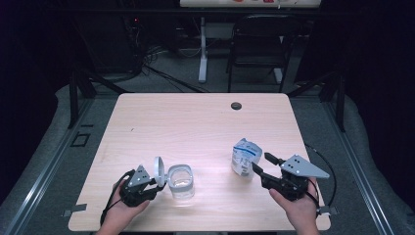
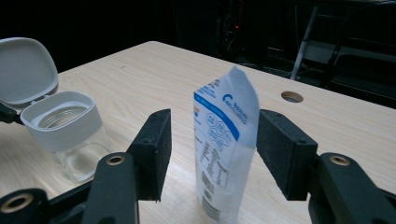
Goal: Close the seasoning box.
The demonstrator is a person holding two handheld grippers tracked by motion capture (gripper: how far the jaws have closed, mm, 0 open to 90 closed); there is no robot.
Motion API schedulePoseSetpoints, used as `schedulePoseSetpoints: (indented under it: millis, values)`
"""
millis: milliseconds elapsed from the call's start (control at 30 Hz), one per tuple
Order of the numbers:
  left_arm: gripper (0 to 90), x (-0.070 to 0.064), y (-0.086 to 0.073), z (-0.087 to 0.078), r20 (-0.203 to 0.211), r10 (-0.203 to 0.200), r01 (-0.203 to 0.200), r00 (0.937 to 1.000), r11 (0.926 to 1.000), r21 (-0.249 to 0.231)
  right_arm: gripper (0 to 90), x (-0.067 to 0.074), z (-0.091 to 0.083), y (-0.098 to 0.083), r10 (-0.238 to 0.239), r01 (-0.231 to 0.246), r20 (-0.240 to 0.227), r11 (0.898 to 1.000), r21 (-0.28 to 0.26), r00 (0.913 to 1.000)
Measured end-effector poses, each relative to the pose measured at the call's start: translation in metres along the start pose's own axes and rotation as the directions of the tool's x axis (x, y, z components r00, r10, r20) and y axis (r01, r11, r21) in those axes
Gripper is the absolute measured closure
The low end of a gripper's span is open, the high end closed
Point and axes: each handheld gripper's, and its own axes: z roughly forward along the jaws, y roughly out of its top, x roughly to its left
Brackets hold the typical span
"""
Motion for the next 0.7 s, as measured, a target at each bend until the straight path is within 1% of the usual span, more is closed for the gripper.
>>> schedulePoseSetpoints:
  millis: [133, 267, 533, 567, 700]
  values:
    - [70.5, 0.000, 0.001, 0.001, 0.010, 0.013, -0.013, 0.9999, 0.9999, -0.004, 45.0, -0.007, 0.000, -0.003, 0.019, -0.019, 0.009, 1.000, -0.001, 0.9998]
    - [70.5, -0.001, 0.001, 0.003, 0.016, 0.023, -0.023, 0.9996, 0.9997, -0.011, 44.3, -0.013, 0.003, -0.007, 0.028, -0.028, 0.013, 0.999, 0.017, 0.9995]
    - [70.5, -0.001, 0.001, 0.003, 0.019, 0.026, -0.025, 0.9995, 0.9996, -0.011, 43.6, -0.023, 0.020, -0.020, 0.067, -0.067, 0.002, 0.995, 0.069, 0.9977]
    - [70.4, -0.001, 0.001, 0.003, 0.020, 0.024, -0.023, 0.9995, 0.9997, -0.011, 43.5, -0.027, 0.025, -0.021, 0.082, -0.082, 0.002, 0.993, 0.086, 0.9967]
    - [69.2, 0.000, 0.001, 0.002, 0.038, 0.014, -0.014, 0.9992, 0.9998, -0.013, 42.2, -0.031, 0.031, -0.021, 0.103, -0.102, -0.006, 0.990, 0.096, 0.9947]
